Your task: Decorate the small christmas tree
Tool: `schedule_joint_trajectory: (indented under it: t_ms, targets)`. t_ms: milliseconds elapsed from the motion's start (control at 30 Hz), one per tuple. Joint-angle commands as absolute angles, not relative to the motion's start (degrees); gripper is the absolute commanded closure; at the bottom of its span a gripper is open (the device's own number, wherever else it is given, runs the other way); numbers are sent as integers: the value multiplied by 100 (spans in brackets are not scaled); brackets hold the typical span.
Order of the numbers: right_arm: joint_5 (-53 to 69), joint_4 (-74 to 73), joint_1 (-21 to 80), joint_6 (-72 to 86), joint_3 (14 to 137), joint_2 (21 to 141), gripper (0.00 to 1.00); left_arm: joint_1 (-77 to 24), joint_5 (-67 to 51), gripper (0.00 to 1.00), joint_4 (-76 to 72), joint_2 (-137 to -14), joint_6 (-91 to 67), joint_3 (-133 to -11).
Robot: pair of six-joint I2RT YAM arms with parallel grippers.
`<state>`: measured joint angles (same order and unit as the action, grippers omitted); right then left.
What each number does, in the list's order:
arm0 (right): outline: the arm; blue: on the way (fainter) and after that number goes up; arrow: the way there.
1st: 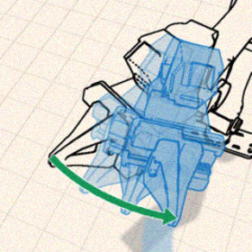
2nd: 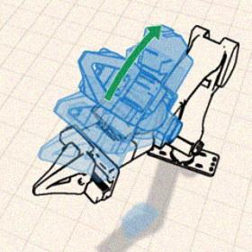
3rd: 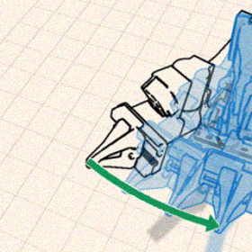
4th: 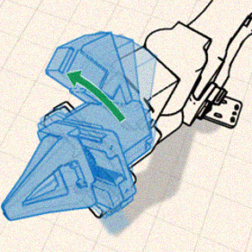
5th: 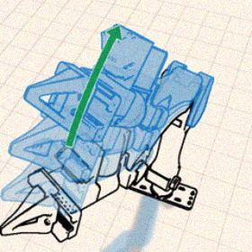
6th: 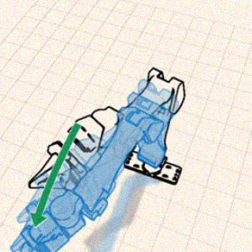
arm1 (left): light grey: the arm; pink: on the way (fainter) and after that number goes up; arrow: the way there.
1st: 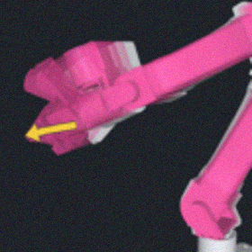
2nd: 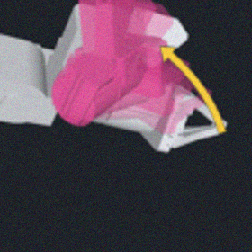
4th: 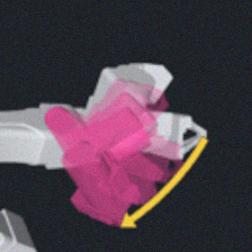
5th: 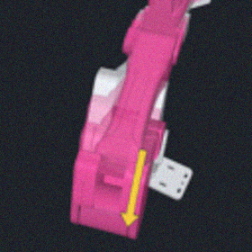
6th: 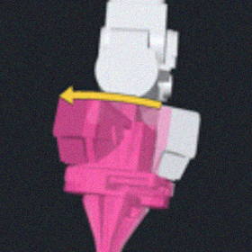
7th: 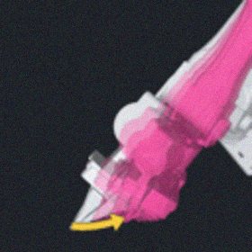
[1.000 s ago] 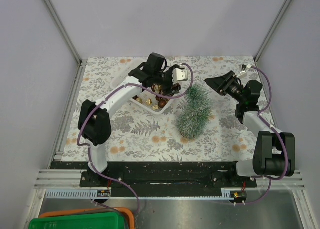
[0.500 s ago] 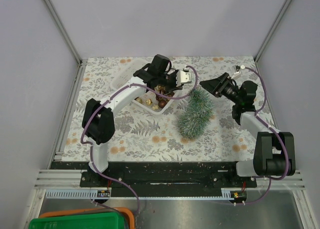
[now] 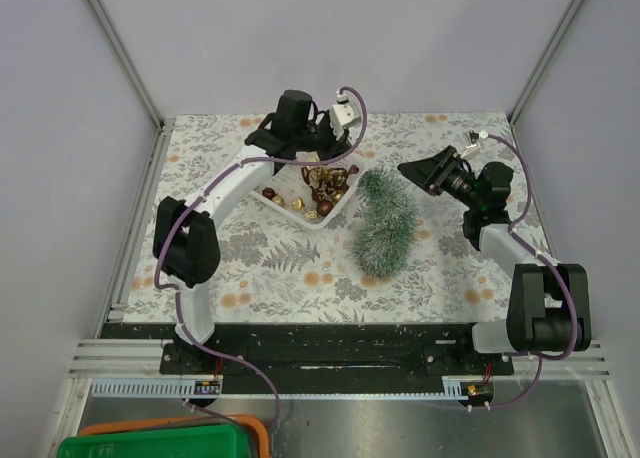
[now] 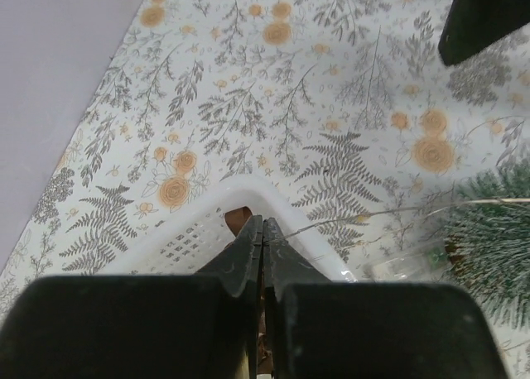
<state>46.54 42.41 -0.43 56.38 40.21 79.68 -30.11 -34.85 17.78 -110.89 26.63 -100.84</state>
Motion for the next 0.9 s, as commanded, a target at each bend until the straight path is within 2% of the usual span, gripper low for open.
schedule_joint_trajectory:
  t_ms: [0,200,400,667,767,867]
  targets:
    - [4729,4579,149,5607,4043,7831,37,-3023,-4016,100,1012,-10530,1786,-9985]
    - [4755,4623,184,5599,4025,7822,37,-2971,-4429,100,309,-10555,670,-9993]
    - [4781,4676,193,5572,3946,7831,37,-2962,-4386,100,26,-10845,343,-10344]
    - [4527,4175,193,5133,3700,7761,31,-2971,-4509,100,-466,-11337,-184,-11117]
    - [4535,4673,193,5535,3683,7979,29,-2971,-4561,100,-650,-11338,-351,-11092]
    - [4588,5902,193,6536,3648,8410,27,-2971,-4719,100,-869,-11268,-422,-10916]
